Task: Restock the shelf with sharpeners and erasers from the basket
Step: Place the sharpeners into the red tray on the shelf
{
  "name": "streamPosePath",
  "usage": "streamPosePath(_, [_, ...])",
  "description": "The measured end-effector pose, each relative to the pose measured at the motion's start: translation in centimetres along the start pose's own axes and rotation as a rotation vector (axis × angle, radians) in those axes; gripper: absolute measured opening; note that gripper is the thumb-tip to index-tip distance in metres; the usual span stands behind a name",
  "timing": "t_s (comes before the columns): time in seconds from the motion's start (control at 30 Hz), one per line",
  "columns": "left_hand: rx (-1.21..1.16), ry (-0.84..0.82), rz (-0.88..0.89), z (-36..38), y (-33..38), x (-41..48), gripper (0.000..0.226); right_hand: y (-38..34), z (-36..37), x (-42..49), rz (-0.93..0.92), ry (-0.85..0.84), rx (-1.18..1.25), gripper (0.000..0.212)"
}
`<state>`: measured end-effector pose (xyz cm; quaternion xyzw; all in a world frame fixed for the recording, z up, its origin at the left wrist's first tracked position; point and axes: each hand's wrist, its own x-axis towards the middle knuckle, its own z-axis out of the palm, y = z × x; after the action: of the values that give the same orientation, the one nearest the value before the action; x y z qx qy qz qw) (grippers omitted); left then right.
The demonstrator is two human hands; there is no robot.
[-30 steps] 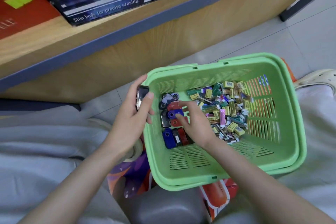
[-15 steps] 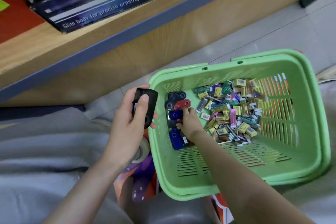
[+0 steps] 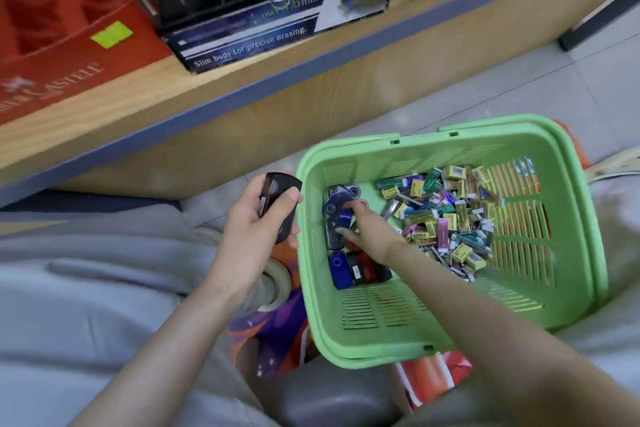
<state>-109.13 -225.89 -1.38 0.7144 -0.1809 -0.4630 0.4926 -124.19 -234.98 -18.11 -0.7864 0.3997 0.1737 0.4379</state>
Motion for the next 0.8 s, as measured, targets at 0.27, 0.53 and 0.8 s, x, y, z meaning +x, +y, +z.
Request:
streamPosePath(0.27, [-0.160, 0.165, -0.124, 0.2, -0.4, -3.0, 0.003, -7.6, -7.2, -8.6, -0.318, 0.133, 0.493, 0.036])
streamPosePath(0.53, [-0.363, 0.080, -0.072, -0.9, 2.5, -6.7, 0.023, -13.0, -9.2, -14.5, -0.431, 0.096, 0.726, 0.044])
streamPosePath(0.8, [-0.112, 0.246, 0.379, -4.0, 5.6, -8.3, 0.025, -18.8, -10.7, -16.7, -0.455, 0.270, 0.590, 0.021])
